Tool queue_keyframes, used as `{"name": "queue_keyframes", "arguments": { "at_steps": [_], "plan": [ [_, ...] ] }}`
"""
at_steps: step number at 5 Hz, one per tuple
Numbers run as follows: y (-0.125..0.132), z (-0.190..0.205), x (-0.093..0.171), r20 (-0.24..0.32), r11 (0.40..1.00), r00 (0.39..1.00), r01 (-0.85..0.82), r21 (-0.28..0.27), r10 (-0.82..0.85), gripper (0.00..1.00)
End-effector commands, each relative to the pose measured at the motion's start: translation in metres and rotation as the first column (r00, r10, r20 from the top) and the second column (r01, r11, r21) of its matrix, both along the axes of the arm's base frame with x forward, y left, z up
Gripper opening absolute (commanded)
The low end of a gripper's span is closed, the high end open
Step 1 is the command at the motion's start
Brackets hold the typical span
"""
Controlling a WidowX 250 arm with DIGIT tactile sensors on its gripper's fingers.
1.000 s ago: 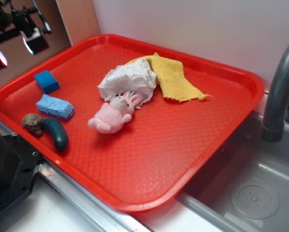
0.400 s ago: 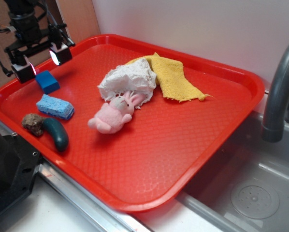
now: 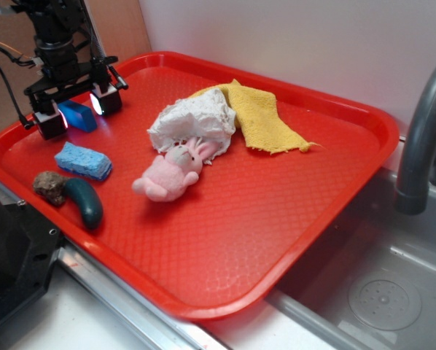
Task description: Grab the blue block.
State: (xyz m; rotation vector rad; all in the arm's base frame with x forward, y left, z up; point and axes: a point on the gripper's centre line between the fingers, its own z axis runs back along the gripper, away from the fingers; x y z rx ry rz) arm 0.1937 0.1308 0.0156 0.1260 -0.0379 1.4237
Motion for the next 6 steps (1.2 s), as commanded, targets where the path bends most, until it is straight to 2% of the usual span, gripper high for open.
{"name": "queue_keyframes", "arguments": {
  "at_steps": [1, 2, 3, 4, 5, 6],
  "plan": [
    [-0.017, 0.018, 0.002, 0.023, 0.990, 0.990, 0.140, 0.007, -0.140, 0.00],
    [-0.032, 0.053, 0.024, 0.021, 0.924, 0.924, 0.381, 0.024, -0.381, 0.00],
    [-0.071, 0.103, 0.045, 0.009, 0.799, 0.801, 0.596, 0.079, -0.598, 0.00],
    [-0.122, 0.152, 0.054, 0.019, 0.626, 0.628, 0.773, 0.105, -0.778, 0.00],
    [-0.139, 0.179, 0.031, 0.026, 0.416, 0.416, 0.903, 0.103, -0.909, 0.00],
    [-0.142, 0.202, -0.006, 0.064, 0.255, 0.250, 0.961, 0.109, -0.966, 0.00]
  ]
}}
